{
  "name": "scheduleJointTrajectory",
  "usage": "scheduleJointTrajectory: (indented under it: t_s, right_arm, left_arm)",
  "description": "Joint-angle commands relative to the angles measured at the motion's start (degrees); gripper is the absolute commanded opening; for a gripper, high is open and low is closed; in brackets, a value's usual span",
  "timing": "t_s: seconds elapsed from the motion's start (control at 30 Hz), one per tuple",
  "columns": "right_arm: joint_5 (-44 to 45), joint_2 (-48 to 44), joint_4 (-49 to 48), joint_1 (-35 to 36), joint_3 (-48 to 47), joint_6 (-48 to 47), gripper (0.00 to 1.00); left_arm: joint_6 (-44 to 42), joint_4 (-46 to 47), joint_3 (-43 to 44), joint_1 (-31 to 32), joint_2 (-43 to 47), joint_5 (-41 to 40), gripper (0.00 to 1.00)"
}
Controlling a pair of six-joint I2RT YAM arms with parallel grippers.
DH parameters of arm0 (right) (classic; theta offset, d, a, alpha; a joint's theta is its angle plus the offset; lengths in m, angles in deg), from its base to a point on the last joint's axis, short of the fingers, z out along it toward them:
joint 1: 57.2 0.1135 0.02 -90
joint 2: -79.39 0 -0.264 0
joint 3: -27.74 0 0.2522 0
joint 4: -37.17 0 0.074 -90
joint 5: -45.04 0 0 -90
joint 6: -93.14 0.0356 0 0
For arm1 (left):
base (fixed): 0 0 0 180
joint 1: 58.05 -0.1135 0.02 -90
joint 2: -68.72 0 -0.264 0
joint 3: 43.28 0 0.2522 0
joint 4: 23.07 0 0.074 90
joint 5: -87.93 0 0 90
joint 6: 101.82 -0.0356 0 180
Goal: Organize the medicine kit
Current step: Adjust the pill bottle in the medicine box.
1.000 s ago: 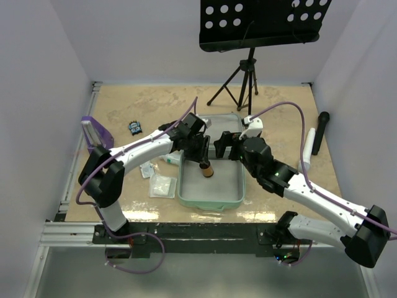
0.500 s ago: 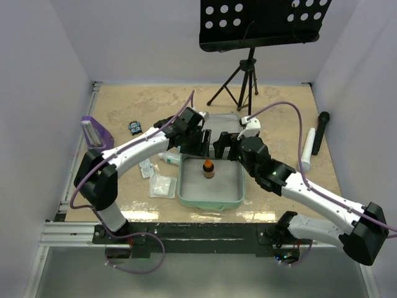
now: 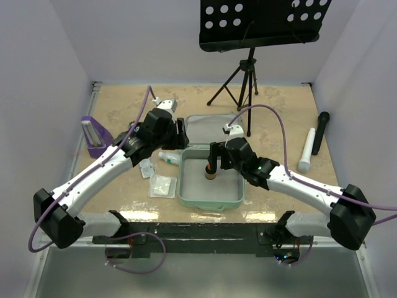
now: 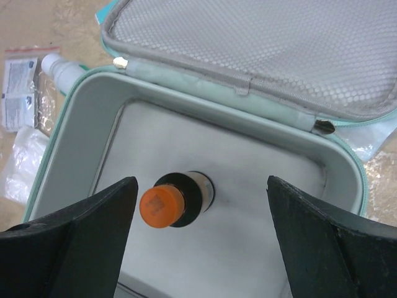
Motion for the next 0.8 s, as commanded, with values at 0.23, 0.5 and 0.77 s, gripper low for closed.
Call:
scheduleJointTrajectory:
  t_s: [0.23,0.5,0.77]
  right_arm:
    - [-5.2,-2.5,-0.5,0.4,1.6,1.6,0.86]
    - [-6.5,1.5,0.0,0.8,0.0,-1.3,0.85]
    - [-3.2,5.5,-0.5,1.0,-1.0,-0.9,0.77]
  left_arm:
    - [5.0,7.6,-14.4,0.0,7.3,-3.2,0.62]
    - [5.9,10.7,-20.0,0.1,9.4,-1.5,0.6]
    - [7.0,12.6,-25.2,0.0,14.2,-2.9,0.6]
